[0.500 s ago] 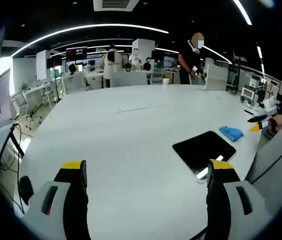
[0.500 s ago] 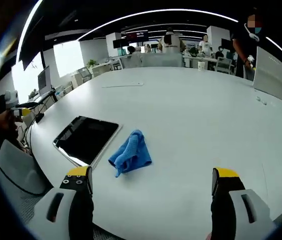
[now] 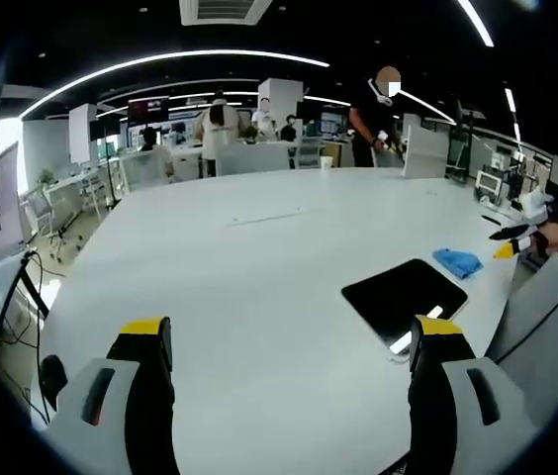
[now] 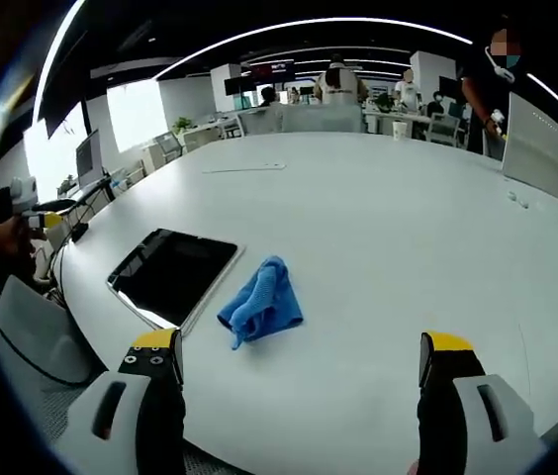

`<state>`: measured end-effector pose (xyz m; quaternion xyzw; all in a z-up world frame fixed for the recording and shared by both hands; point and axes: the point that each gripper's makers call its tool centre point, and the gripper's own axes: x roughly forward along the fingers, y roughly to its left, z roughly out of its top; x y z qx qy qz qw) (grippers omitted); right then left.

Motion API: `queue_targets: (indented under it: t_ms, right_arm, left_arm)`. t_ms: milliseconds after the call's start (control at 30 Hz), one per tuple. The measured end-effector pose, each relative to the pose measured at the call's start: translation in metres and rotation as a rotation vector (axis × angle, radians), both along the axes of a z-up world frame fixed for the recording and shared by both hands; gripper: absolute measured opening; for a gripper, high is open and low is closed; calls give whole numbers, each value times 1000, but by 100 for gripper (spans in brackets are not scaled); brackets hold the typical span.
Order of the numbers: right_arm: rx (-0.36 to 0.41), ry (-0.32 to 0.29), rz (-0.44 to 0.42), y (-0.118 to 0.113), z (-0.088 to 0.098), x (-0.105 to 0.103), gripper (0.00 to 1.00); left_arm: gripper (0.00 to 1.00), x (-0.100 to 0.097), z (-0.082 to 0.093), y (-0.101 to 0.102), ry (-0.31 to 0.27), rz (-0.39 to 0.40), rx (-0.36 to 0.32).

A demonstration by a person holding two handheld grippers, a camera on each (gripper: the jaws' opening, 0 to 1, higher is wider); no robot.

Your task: Wipe the mirror surface with the cleaning cloth until all visible marks leave the cleaned area.

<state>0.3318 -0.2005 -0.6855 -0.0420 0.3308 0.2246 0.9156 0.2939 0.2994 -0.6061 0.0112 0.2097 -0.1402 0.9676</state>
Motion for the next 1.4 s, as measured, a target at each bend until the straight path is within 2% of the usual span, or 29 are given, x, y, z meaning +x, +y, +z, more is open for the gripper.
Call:
queue_targets:
  t_ms: [667, 833, 1100, 1400]
  right_arm:
    - [-1, -1, 6, 4, 3, 6, 98]
    - [12, -14, -7, 8, 13, 11, 98]
    - [25, -33, -22, 11, 25, 18, 98]
    - [2, -16, -26, 15, 37, 26, 98]
  left_arm:
    - [99, 0, -1, -1, -2, 4, 13]
    - [99, 0, 3, -4, -16, -5, 23]
    - [99, -1, -1, -8, -6, -16, 27]
    - [99, -1, -6, -10, -4, -14, 18]
